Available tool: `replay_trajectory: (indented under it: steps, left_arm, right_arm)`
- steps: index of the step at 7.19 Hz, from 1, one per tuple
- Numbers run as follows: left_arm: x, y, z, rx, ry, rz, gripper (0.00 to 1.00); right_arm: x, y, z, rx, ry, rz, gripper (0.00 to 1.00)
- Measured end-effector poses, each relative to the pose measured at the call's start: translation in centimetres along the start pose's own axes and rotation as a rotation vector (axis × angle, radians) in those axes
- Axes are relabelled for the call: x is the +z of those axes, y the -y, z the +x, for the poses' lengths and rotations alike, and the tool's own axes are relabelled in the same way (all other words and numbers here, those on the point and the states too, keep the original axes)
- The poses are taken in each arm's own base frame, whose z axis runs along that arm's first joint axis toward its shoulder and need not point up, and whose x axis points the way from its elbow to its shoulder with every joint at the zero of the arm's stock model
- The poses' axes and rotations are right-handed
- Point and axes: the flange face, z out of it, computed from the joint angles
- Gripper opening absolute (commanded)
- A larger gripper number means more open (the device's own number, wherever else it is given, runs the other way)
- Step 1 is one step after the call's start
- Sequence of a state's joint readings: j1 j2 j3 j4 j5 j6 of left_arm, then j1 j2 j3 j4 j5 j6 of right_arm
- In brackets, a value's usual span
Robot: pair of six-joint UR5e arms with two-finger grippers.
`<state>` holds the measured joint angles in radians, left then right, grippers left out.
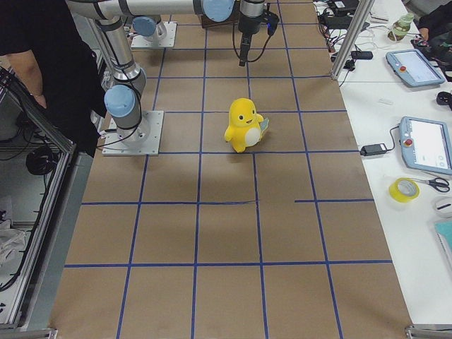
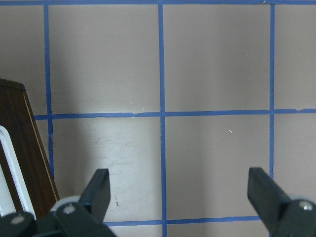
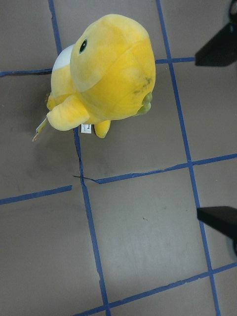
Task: Pull drawer sideways
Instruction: 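Move the left gripper down to the white drawer handle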
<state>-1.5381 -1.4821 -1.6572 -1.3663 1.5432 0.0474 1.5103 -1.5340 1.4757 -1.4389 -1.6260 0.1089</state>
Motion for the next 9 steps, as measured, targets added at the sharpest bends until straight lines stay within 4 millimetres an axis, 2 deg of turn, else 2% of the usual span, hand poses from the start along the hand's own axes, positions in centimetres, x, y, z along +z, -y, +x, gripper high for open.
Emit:
replay_trajectory:
  steps: [2, 3, 5, 7, 9]
  left_arm:
    - [0.4, -0.2, -0.7, -0.003, 0.037, -0.018, 1.00]
    - [1.4, -0.2, -1.0, -0.010, 0.049, -0.042, 1.00]
    - [5.6, -0.3, -2.1, -0.066, 0.136, -0.125, 1.00]
    - [10.0, -0.1, -3.6, -0.160, 0.348, -0.199, 1.00]
    - [15.5, -0.2, -3.3, -0.212, 0.574, -0.256, 1.00]
  right_arm:
    - [0.0, 0.0, 0.0, 0.000, 0.000, 0.000, 1.00]
    - [0.0, 0.0, 0.0, 0.000, 0.000, 0.000, 1.00]
    - [0.0, 0.0, 0.0, 0.000, 0.000, 0.000, 1.00]
    - [0.0, 0.0, 0.0, 0.001, 0.000, 0.000, 1.00]
    - [0.0, 0.0, 0.0, 0.000, 0.000, 0.000, 1.00]
